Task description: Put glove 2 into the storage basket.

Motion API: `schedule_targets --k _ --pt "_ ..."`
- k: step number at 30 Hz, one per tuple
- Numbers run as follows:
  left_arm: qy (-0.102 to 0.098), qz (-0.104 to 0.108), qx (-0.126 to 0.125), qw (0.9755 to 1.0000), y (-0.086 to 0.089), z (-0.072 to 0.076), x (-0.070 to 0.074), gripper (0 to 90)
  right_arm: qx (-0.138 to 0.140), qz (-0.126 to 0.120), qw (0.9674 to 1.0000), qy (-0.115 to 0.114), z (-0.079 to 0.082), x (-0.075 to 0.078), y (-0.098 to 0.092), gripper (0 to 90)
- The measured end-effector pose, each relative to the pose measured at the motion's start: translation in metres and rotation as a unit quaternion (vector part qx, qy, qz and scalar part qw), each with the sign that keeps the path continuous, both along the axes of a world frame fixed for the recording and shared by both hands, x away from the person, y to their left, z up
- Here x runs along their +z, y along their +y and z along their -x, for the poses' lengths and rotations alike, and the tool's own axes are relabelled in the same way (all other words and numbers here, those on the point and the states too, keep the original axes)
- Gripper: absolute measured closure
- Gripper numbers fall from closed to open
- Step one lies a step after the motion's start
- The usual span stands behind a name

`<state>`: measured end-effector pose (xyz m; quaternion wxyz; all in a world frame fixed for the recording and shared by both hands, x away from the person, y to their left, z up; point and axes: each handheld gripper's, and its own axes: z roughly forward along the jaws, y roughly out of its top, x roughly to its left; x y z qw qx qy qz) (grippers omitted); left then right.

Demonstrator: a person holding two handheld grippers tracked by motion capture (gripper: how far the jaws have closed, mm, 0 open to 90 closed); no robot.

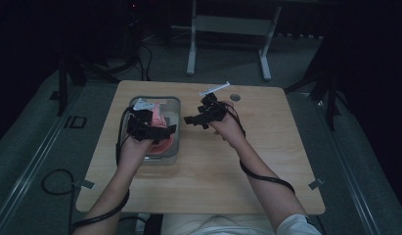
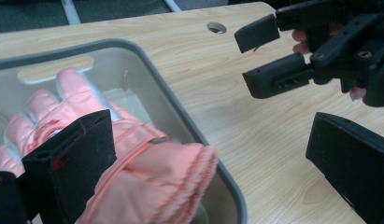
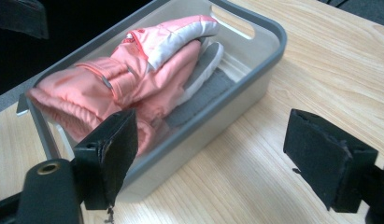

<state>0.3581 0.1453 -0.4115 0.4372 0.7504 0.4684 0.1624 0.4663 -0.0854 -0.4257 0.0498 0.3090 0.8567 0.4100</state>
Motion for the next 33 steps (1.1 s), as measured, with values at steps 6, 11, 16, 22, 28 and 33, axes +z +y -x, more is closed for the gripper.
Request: schedule_targets --k 6,11,16,22,28,33 --pt "-0.01 -0.015 -0.033 0.9993 -0.022 0.01 0.001 1.1 0.003 0.008 0.9999 -0.006 0.005 -0.006 -0.014 17.6" --pt "-0.014 0.007 -0.054 0.9984 -0.033 0.016 -0.001 1.1 0.001 0.011 0.9999 -0.008 0.009 -0.013 -0.028 17.7" --pt "-0.032 -0.028 -0.062 0.9972 -0.046 0.026 -0.002 1.1 0.005 0.006 1.0 -0.005 0.013 -0.025 -0.039 18.1" --pt "-0.027 -0.023 -0.089 0.9954 -0.062 0.035 -0.008 1.1 -0.003 0.019 0.9998 -0.004 0.019 -0.04 -0.052 17.8" --pt "-0.022 -0.021 -0.115 0.9929 -0.08 0.04 -0.02 1.1 -0.019 0.024 0.9995 -0.009 0.023 -0.051 -0.065 17.7" --pt "-0.008 -0.029 -0.128 0.9913 -0.09 0.04 -0.032 1.1 -0.023 0.023 0.9994 -0.009 0.026 -0.058 -0.074 17.8"
